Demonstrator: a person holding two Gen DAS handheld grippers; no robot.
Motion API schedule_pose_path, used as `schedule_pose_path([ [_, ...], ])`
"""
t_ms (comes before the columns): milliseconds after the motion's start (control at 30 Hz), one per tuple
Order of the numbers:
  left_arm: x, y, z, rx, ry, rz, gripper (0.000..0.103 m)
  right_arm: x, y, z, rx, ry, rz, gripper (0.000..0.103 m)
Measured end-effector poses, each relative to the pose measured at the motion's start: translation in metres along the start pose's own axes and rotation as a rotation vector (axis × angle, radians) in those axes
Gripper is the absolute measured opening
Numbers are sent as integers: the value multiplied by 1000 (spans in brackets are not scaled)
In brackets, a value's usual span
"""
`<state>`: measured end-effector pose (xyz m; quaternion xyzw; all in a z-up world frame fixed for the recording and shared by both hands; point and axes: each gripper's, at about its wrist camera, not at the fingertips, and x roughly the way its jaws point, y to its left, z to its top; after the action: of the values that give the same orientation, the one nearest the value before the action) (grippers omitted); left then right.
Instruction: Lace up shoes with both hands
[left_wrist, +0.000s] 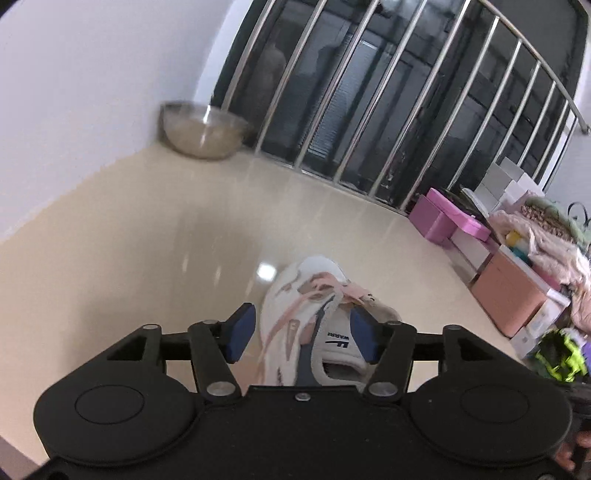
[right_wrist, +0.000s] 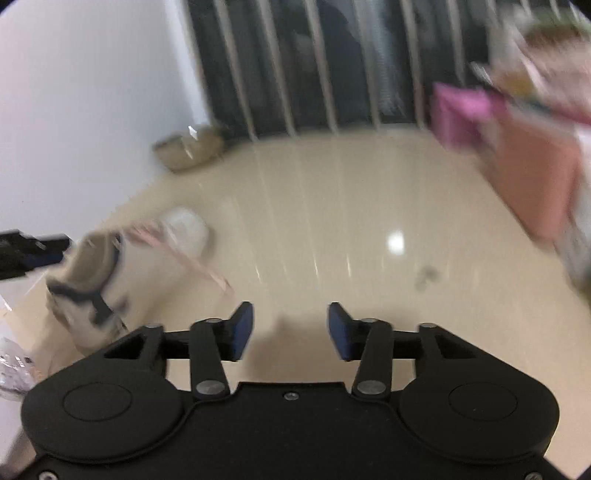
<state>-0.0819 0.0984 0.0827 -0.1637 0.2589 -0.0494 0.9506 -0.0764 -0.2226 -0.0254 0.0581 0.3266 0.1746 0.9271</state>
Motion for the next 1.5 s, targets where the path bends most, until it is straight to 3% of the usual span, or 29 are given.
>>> schedule_pose_path([
  [67,-3,-6,1,25,-14,17,56,-4,-6,-14,-14,43,34,44],
  [133,-7,-13,3,61,-28,30,58,5,1,-19,-85,82,-11,42],
  [233,-10,-24,4,135,-40,54,62,25,0,-9,21,113,-8,43],
  [300,-13,-30,2,174,-46,71,62,38,13,-2,14,114,29,47],
  [400,-14,-33,-2,193,-38,73,62,62,37,-3,-45,150,-57,47],
  [433,-14,-33,-4,196,-37,77,62,67,42,-4,-54,137,-81,43],
  [467,-14,-31,-4,195,-36,81,62,69,44,-4,-68,127,-115,17],
  [500,-14,-30,-4,192,-36,84,62,71,47,-4,-84,116,-150,0],
  [600,-14,-23,-4,162,-31,77,62,68,43,-4,-94,73,-78,0],
  [633,-15,-20,-3,145,-32,66,62,55,40,-1,-122,-3,-30,0],
  [700,-18,-14,1,65,-30,-76,62,20,46,2,-262,-185,94,0],
  [800,-19,-4,7,-101,-37,-356,62,-26,72,-1,-464,-364,274,0],
  [867,-14,1,9,-208,-37,-517,62,-40,85,-2,-518,-393,337,0],
  [967,0,0,9,-305,28,-617,62,-48,97,-3,-547,-404,389,0],
  [1033,7,-2,7,-330,63,-628,56,-51,103,-5,-547,-406,424,0],
  [1067,10,-2,6,-349,67,-629,48,-50,105,-5,-553,-400,433,0],
  [1100,13,0,5,-371,83,-642,20,-49,106,-6,-560,-393,441,0],
  [1133,17,1,3,-393,108,-645,5,-47,106,-6,-558,-389,439,0],
  [1367,21,10,0,-470,97,-615,2,-35,103,-1,-511,-373,431,3],
  [1467,20,12,3,-482,88,-610,2,-30,100,3,-466,-347,444,27],
  [1500,20,11,4,-481,86,-607,2,-27,98,6,-452,-337,450,28],
])
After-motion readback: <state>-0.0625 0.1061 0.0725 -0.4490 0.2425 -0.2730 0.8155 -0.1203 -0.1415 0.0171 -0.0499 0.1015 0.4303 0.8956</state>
